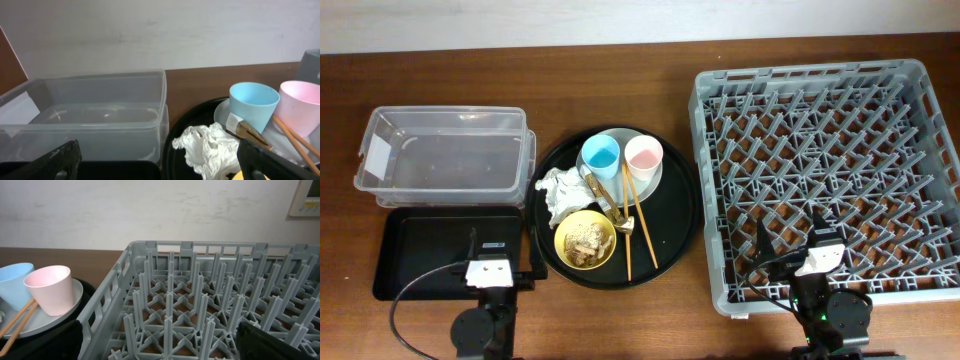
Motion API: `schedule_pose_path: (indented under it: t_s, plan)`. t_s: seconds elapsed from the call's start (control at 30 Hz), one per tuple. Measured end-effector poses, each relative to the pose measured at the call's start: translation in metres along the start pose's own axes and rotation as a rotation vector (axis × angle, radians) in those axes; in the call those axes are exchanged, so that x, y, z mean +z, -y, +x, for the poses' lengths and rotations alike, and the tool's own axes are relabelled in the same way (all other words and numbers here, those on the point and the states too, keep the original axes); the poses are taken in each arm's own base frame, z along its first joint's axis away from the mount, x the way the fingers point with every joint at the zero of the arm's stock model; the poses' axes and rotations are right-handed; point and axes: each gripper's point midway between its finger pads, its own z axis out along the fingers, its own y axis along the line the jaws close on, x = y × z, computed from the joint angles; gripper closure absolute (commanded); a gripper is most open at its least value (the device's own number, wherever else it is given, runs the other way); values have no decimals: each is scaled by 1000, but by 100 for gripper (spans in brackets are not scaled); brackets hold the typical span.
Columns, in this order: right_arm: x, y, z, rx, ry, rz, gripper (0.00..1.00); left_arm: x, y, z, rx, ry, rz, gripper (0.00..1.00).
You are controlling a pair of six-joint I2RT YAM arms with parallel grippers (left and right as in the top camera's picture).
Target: Sort waste into correct bins and load items into the dishwasher rack
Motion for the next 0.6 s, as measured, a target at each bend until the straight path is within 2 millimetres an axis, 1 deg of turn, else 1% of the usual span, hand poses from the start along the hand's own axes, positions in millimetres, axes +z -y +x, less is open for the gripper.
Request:
schedule_pose_path:
  t_s: [0.03,0.13,0.2,0.23,0.27,0.3,0.33,0.37,0.4,0.43,0.47,0.5,0.53,0.57,0.6]
  plan:
    - [0,0,0,0,0,0,2,0,4,-1,0,3,22,1]
    - [0,0,0,0,0,0,2,-4,37,-4,1,22,216,1]
    - [0,0,0,0,0,0,2,-17,57,-2,-35,-65,341,1]
    - [0,0,0,0,2,0,2,-28,62,-16,-55,-103,378,1]
    - [0,0,-1,0,2,0,2,-39,63,-41,-64,-112,397,1]
    - [0,0,-1,0,2,0,2,-54,63,-83,-70,-110,413,1]
    - [0,0,0,0,0,0,2,-67,65,-120,-85,-153,445,1]
    - [0,0,0,0,2,0,2,-74,68,-123,-124,-304,469,1]
    - [0,0,0,0,0,0,2,-74,72,-133,-177,-506,498,1]
    - [0,0,0,1,0,1,2,-61,74,-146,-211,-630,515,1]
    - [0,0,0,0,0,1,2,-48,76,-151,-260,-813,520,1]
    - [0,0,0,0,2,0,2,-35,77,-153,-276,-877,521,40]
    - [0,0,0,0,1,1,2,-11,78,-148,-290,-931,521,97]
    - [0,0,0,0,0,1,2,-1,78,-139,-301,-971,517,99]
    - [0,0,0,0,0,1,2,16,77,-119,-312,-1052,493,99]
